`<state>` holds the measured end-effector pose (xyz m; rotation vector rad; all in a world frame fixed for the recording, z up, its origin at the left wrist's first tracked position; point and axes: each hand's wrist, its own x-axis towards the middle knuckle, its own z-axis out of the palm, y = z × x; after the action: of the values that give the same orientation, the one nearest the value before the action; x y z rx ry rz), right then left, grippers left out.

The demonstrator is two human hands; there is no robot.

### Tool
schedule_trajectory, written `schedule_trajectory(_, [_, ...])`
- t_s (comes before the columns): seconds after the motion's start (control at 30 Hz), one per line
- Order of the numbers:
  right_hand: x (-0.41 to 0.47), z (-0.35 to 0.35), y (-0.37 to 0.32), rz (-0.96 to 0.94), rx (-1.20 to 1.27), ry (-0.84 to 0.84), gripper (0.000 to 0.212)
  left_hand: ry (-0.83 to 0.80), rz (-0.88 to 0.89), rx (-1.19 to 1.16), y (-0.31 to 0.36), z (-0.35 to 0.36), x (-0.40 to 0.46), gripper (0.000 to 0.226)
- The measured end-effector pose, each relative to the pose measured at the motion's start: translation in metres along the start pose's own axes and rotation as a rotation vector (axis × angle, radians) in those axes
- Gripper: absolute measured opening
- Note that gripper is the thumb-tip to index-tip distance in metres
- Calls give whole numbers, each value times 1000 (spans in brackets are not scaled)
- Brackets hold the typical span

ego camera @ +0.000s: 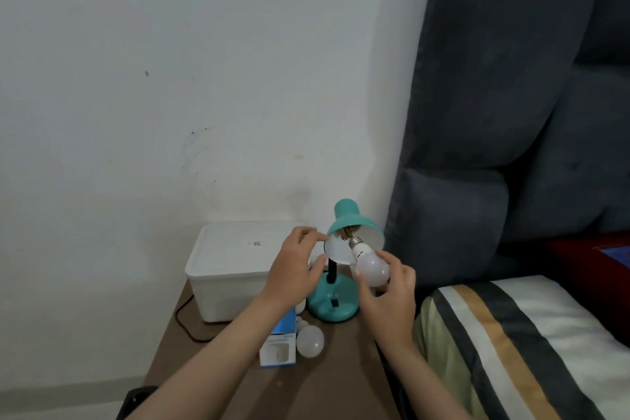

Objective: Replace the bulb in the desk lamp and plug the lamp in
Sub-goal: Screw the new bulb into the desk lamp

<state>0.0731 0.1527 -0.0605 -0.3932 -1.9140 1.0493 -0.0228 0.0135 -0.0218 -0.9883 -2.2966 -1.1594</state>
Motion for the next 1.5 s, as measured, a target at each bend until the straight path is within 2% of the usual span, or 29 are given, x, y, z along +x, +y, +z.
schedule_trajectory(0.17, [9, 25, 13, -61, 91, 15, 54, -30, 30, -18, -4, 10, 18, 23])
schedule_trajectory(0.37, [23, 48, 18, -111, 71, 60, 60, -1, 26, -83, -10, 23, 24, 30])
schedule_trajectory(0.7, [20, 56, 29, -140, 55, 32, 56, 70, 31, -101, -14, 29, 24, 38])
schedule_trajectory(1.07, [28, 60, 11, -23, 67, 93, 45, 51, -13, -108, -19, 27, 26, 24])
schedule_trajectory(1.3, [22, 67, 17, -136, 18, 127, 45, 42, -22, -122, -16, 27, 23, 22])
schedule_trajectory(1.43, [23, 64, 8, 78, 133, 184, 42, 52, -23, -112, -14, 26, 23, 24])
schedule_trajectory(1.5, [23, 65, 6, 116, 139, 187, 42, 55, -20, -106, -13, 26, 23, 24])
